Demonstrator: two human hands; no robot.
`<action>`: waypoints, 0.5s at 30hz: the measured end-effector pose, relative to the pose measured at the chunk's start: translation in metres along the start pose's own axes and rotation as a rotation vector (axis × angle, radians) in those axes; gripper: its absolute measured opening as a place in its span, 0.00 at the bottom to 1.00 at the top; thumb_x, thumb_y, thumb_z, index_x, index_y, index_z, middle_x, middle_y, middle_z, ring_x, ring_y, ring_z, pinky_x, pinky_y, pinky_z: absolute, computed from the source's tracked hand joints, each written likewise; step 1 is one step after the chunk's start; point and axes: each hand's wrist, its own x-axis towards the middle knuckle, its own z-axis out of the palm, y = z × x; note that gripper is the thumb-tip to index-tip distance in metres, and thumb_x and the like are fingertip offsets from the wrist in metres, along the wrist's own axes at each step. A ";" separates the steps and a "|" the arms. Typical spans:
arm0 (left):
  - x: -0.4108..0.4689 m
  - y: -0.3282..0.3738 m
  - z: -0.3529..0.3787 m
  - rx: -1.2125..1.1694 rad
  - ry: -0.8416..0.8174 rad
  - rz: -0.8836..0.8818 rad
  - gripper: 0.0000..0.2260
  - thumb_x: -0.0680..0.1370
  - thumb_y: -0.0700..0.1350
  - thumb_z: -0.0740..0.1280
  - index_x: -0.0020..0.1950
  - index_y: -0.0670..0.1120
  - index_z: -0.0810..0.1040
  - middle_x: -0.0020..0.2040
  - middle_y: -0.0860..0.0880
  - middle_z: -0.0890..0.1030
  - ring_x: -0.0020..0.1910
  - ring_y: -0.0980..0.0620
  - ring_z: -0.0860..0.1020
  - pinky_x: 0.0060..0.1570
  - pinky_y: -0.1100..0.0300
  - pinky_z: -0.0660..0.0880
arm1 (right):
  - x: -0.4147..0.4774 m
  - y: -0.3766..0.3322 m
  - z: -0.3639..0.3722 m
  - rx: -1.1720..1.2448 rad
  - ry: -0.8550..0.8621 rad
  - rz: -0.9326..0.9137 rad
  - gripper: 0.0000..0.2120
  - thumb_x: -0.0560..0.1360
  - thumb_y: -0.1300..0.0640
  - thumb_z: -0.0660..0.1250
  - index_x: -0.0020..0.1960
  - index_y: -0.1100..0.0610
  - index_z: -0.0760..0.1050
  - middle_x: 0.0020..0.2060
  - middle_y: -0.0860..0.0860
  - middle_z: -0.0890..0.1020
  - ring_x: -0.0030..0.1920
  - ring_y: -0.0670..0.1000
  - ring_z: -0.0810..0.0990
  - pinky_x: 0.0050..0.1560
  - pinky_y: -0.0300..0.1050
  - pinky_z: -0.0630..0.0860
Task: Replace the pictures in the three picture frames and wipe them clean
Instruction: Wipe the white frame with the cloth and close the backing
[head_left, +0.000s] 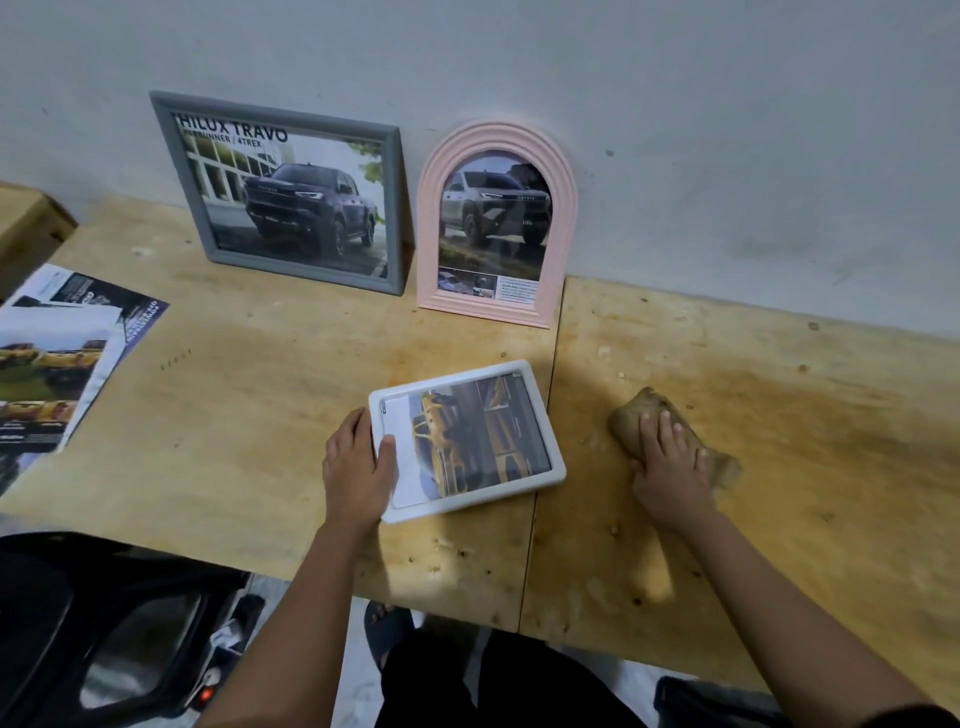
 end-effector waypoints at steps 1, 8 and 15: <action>0.000 -0.001 -0.001 -0.023 -0.012 0.000 0.22 0.80 0.52 0.53 0.73 0.48 0.62 0.72 0.47 0.64 0.69 0.44 0.60 0.66 0.48 0.61 | 0.000 0.000 -0.004 -0.022 -0.020 0.007 0.31 0.81 0.51 0.52 0.77 0.53 0.39 0.77 0.53 0.40 0.76 0.54 0.40 0.74 0.59 0.42; -0.018 0.009 -0.004 -0.196 -0.025 -0.128 0.23 0.81 0.48 0.56 0.74 0.40 0.59 0.75 0.45 0.57 0.73 0.45 0.54 0.70 0.56 0.55 | -0.013 -0.048 -0.018 0.217 0.317 -0.164 0.27 0.76 0.59 0.59 0.73 0.61 0.57 0.73 0.58 0.61 0.74 0.57 0.57 0.72 0.55 0.56; -0.060 0.010 0.002 -0.149 0.049 -0.224 0.20 0.80 0.46 0.59 0.71 0.40 0.67 0.74 0.44 0.62 0.73 0.45 0.57 0.70 0.54 0.56 | -0.011 -0.081 -0.012 0.597 0.027 -0.117 0.15 0.77 0.57 0.63 0.63 0.56 0.69 0.58 0.54 0.77 0.51 0.49 0.74 0.51 0.45 0.76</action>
